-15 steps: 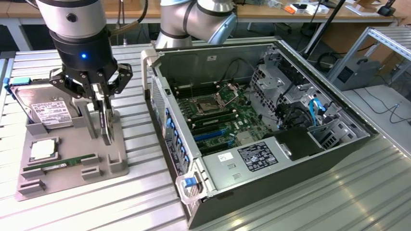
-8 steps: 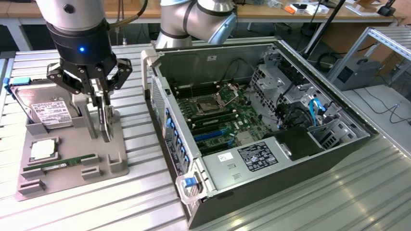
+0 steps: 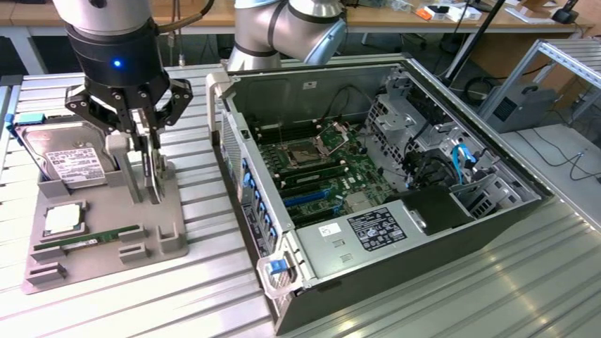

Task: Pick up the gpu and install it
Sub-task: 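Pick up the gpu and move the gpu toward the slot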

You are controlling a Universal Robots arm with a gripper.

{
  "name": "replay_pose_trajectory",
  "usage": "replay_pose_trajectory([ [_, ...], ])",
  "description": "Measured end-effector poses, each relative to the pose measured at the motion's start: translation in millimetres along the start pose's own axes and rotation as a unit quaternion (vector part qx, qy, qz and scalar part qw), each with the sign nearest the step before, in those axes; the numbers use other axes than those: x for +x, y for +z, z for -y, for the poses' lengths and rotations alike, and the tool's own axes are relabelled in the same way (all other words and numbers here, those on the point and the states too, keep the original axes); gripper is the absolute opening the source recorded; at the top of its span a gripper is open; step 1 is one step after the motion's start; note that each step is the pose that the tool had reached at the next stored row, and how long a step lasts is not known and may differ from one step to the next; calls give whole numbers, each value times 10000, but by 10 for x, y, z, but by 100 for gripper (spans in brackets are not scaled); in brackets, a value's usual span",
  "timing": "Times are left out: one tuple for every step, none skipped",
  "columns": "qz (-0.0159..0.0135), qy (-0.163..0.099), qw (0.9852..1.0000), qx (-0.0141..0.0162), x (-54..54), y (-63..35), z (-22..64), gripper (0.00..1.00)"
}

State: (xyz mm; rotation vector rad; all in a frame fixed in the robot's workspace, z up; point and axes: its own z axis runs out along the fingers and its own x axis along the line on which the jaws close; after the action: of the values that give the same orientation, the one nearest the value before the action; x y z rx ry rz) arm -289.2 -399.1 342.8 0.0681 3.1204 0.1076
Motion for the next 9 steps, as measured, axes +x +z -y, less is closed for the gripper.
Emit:
replay_pose_trajectory([
  [0, 0, 10000, -1, 0, -6, -1, 27],
  [0, 0, 10000, -3, 0, -16, -1, 27],
  [0, 0, 10000, -4, -1, -27, -2, 27],
  [0, 0, 10000, -6, -1, -38, -3, 27],
  [0, 0, 10000, -6, -1, -47, -3, 27],
  [0, 0, 10000, -8, -1, -58, -4, 27],
  [0, 0, 10000, -9, -1, -71, -5, 27],
  [-1, 0, 10000, -10, -1, -76, -5, 27],
  [-1, 0, 10000, -10, -2, -83, -6, 27],
])
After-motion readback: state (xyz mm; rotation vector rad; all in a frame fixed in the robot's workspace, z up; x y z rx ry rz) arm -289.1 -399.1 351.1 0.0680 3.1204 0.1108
